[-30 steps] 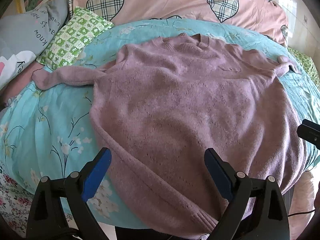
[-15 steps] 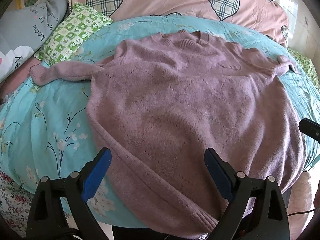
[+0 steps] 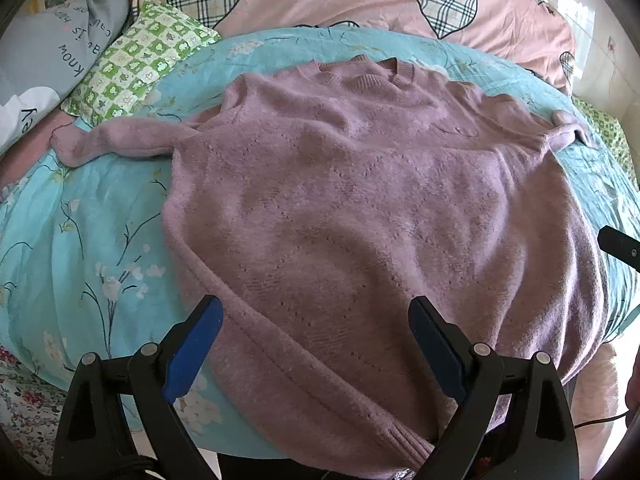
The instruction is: Fold small clothes
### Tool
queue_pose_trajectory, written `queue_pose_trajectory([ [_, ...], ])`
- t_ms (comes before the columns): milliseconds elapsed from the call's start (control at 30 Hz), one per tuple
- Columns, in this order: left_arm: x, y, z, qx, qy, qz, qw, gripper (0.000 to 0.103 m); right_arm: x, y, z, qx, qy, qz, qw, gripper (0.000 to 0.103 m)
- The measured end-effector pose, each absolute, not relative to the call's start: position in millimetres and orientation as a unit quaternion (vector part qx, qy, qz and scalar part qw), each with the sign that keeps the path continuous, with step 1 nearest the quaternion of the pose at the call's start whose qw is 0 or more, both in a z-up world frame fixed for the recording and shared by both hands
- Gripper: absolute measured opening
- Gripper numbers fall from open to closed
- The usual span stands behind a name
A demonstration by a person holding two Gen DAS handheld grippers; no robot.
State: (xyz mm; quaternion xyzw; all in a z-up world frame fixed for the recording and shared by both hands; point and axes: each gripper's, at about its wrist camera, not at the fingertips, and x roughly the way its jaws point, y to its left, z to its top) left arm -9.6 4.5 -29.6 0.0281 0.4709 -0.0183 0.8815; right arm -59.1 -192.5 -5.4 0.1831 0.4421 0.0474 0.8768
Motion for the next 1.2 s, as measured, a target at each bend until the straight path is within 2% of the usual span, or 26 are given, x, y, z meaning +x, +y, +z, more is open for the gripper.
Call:
queue_pose_trajectory([
  [900,8.0,-0.2,-43.8,0.024,0.488,-0.029,0.872,0.094,-46.8,-229.1,-14.5,0.235,0.432,0.013,0.870,0.087],
  [1200,28.7,-4.4,-34.6,0.036,0.469,-0.032,0.882,0.094,-37.4,-253.6,-12.5,0.241,0.422,-0.004,0.874,0.087],
])
